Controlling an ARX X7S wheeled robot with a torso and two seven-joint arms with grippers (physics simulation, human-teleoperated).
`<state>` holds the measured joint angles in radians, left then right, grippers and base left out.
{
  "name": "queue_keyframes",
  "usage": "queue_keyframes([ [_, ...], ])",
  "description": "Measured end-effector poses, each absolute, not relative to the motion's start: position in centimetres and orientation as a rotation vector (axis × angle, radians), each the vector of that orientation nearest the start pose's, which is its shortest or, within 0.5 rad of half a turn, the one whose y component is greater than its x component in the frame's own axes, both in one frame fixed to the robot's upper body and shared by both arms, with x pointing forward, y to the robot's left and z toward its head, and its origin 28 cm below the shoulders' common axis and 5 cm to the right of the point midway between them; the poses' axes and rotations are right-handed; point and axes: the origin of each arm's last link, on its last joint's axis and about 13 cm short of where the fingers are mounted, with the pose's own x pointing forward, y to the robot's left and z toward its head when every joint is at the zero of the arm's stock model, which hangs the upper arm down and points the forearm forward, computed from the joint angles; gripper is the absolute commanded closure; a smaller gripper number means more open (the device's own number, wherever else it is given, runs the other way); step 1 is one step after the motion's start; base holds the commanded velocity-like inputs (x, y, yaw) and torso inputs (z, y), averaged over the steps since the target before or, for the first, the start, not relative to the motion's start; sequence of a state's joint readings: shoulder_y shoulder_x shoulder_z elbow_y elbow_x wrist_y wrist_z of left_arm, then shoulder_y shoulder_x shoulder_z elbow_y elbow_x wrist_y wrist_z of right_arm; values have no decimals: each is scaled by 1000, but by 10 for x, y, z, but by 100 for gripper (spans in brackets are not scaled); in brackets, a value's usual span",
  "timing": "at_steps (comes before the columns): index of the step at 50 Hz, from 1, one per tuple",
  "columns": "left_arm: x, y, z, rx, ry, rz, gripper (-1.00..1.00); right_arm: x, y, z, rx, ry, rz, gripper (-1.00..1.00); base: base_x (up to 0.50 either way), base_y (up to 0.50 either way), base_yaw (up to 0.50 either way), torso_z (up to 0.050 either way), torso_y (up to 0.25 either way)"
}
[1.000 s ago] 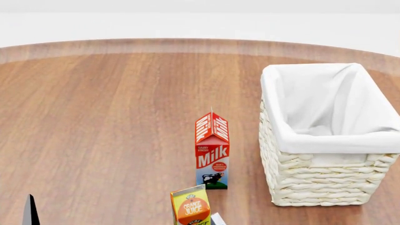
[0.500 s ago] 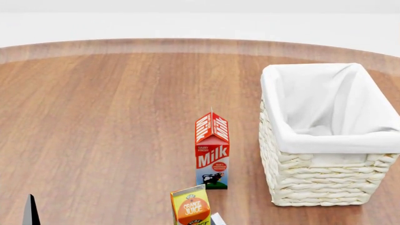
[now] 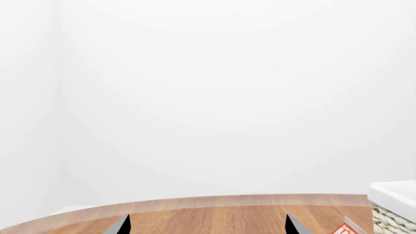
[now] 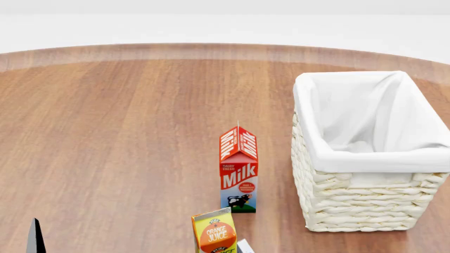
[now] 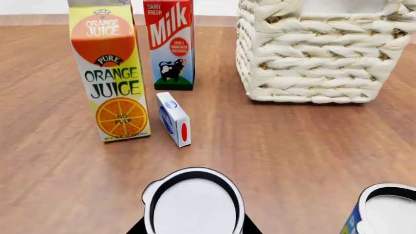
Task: Pick up the tomato sauce, and put it in the basket.
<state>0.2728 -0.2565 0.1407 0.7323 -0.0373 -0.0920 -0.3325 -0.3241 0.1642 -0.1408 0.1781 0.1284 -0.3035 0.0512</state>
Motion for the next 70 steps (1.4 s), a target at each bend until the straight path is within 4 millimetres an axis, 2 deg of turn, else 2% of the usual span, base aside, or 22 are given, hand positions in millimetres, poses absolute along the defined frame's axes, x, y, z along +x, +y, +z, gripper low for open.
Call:
queue_keyframes([
  [6,141,211,110,73,-357,79,-100,110,-119,-34,-12,144,54,100,0,0,0,0,0],
  [29,142,211,111,60,-355,78,-100,147,-143,108,-7,-333,-30,100,0,0,0,0,0],
  [41,142,211,110,54,-352,79,-100,176,-153,165,-5,-490,-86,100,0,0,0,0,0],
  [50,143,211,110,53,-349,79,-100,210,-159,198,-7,-544,-116,100,0,0,0,0,0],
  [70,143,211,110,52,-348,76,-100,317,-169,238,-44,-465,-183,100,0,0,0,0,0],
])
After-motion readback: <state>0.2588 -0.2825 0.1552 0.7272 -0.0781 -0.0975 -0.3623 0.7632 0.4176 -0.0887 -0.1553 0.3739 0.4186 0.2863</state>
